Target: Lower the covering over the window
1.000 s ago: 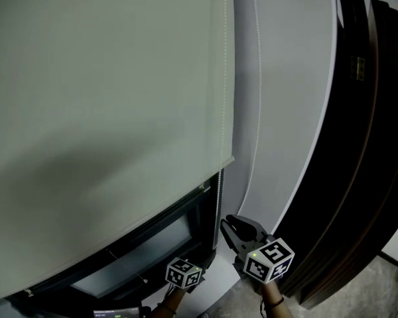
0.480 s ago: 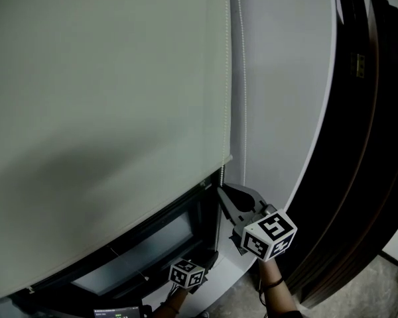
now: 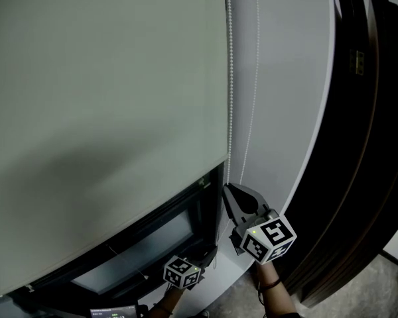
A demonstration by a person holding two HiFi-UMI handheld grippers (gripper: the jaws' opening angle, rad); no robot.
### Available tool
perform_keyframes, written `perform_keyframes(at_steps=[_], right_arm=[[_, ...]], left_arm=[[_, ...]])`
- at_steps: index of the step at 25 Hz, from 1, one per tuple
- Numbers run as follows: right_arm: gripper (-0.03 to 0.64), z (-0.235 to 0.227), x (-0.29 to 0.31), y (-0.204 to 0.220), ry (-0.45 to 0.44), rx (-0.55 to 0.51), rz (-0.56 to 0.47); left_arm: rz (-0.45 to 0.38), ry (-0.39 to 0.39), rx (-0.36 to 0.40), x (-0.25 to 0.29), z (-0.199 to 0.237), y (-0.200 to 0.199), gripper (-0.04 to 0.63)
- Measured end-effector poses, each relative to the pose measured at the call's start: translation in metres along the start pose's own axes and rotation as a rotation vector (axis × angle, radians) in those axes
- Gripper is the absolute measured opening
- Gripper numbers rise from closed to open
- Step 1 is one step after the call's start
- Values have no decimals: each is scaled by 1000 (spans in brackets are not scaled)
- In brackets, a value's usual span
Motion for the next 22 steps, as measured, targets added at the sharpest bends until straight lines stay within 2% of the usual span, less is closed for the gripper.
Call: perform_keyframes(at_steps=[7, 10, 12, 15, 19, 22], right_arm=[[15, -3, -11, -1, 49, -51, -1], [15, -5, -13, -4, 56, -63, 0], [14, -5, -12, 3, 68, -81, 36], [14, -9, -14, 48, 98, -92, 155], [14, -15, -38, 133, 144, -23, 309], [14, -13, -62, 198, 162, 31, 434]], left_arm=[[-322, -60, 119, -28, 5, -127, 11], [-404, -67, 189, -41, 0, -181, 11], [-441, -60, 230, -46, -5, -211, 11], [-493, -51, 258, -48, -9, -231, 12], [-486, -97, 286, -53, -15, -248, 47], [-487, -95, 281, -50, -14, -247, 61]])
Point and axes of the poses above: the fingertips, and each gripper's own axes: x forward along the fingers, z to its left, y out of its underside, the point moved 4 cm from there along -x, backward along the fingers, and after that the axes turned 7 degrees about x, right-handed, at the moved point
